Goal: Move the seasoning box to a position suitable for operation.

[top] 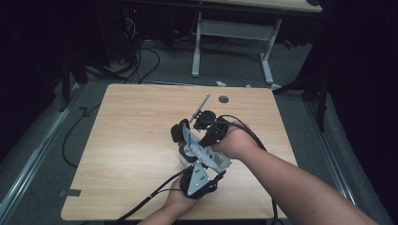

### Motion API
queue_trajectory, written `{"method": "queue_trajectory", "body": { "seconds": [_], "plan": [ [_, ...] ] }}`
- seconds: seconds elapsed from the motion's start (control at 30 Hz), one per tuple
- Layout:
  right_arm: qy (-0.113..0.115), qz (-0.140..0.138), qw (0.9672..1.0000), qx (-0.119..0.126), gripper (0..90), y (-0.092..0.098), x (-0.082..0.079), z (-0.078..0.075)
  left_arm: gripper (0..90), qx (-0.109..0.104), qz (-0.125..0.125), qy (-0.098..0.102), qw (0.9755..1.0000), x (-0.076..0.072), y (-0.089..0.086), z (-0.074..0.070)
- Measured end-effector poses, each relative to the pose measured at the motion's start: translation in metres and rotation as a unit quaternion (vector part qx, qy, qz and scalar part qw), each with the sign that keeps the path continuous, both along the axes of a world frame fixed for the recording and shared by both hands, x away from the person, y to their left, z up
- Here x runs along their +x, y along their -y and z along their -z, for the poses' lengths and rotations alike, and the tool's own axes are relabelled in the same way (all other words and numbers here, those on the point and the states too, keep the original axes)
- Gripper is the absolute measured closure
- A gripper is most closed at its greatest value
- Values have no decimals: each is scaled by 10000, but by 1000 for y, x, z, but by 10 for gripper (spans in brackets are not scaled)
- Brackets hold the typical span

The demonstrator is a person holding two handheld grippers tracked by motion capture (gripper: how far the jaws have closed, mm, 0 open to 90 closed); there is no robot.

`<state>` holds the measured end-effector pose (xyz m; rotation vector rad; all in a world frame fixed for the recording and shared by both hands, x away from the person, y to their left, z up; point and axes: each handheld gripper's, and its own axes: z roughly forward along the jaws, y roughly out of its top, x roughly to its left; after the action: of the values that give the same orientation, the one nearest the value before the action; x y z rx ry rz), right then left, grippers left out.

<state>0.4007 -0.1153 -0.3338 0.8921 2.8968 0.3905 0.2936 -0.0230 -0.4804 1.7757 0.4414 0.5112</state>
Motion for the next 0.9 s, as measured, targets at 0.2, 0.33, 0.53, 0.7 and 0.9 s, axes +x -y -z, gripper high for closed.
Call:
{"method": "queue_trajectory", "body": {
  "seconds": [0.2, 0.33, 0.53, 0.7, 0.9],
  "plan": [
    [-30, 0, 10000, 11, 899, 0, 1, 0, 544, -9, -4, -10, 10000, 1, 0, 0],
    [-23, 5, 10000, -6, 899, 0, 2, 0, 544, -8, -5, -12, 10000, 2, 1, -1],
    [-9, -15, 10000, 8, 899, 0, 3, 0, 545, -17, -10, -2, 10000, 2, 1, -1],
    [11, 22, 10000, 20, 899, 0, 2, -2, 544, -4, -27, 30, 10000, 3, 1, -2],
    [47, -9, 10000, 48, 899, -1, 3, -3, 545, -41, -43, 36, 10000, 4, 1, -4]
  ]
}}
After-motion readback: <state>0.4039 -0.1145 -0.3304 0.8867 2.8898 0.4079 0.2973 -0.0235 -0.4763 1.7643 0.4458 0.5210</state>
